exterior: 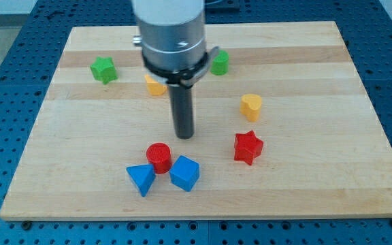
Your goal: Move the red star closer to the blue cube
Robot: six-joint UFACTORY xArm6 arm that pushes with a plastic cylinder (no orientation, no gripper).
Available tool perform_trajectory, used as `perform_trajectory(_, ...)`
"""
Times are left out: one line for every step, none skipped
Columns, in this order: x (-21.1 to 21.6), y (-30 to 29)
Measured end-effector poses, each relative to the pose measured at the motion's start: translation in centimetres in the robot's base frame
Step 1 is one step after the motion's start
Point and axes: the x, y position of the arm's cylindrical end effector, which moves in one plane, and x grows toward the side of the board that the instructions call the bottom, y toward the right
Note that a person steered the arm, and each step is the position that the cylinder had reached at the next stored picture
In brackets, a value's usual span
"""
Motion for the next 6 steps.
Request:
perform_trajectory(-0.4,3.4)
perform_trajectory(-0.4,9.9)
perform_trajectory(1.6,13.3)
perform_trajectory(3.6,13.2)
perform_trajectory(3.5,10.2)
perform_trajectory(3.4,6.7)
